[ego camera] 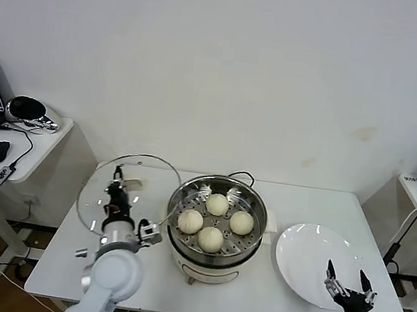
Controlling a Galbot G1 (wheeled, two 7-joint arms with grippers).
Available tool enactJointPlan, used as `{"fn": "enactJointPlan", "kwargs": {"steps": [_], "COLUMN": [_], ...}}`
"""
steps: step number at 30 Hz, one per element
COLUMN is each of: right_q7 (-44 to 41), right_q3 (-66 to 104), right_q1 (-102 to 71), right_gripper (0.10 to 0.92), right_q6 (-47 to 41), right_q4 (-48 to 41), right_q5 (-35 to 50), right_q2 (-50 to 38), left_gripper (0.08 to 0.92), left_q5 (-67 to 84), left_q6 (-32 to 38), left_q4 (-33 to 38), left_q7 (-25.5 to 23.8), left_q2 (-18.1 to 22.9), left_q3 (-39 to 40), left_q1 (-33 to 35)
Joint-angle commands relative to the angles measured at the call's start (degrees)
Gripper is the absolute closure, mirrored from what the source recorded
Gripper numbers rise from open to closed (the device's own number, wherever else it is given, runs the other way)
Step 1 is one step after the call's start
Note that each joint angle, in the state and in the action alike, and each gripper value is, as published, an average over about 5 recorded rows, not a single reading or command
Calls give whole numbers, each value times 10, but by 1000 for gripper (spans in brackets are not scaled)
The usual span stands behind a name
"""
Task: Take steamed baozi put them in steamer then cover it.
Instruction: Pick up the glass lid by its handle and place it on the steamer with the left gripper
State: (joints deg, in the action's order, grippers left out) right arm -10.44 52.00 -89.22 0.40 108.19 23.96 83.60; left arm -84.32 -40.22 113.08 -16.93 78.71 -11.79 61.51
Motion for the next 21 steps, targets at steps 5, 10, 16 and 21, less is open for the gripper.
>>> {"fn": "enactJointPlan", "kwargs": {"steps": [5, 10, 16, 21], "right_q7": [2, 2, 2, 2], "right_q3": [3, 4, 6, 6], "right_q1": [4, 9, 14, 21], "right_gripper": [203, 203, 203, 203], "right_q6": [-4, -4, -4, -6], "right_q4": [1, -3, -7, -11], "right_q5": [-6, -8, -8, -10], "right_q2": [11, 15, 13, 16], "left_gripper": [857, 857, 857, 857], "left_q5": [14, -85, -140, -142], "left_q6": [-28, -44, -44, -44], "left_q4": [-37, -45, -83, -109], "left_q7": [-18, -77, -99, -94], "left_q2": [24, 40, 87, 106], "left_q3": [135, 184, 211, 218], "left_q1": [-65, -87, -100, -101]}}
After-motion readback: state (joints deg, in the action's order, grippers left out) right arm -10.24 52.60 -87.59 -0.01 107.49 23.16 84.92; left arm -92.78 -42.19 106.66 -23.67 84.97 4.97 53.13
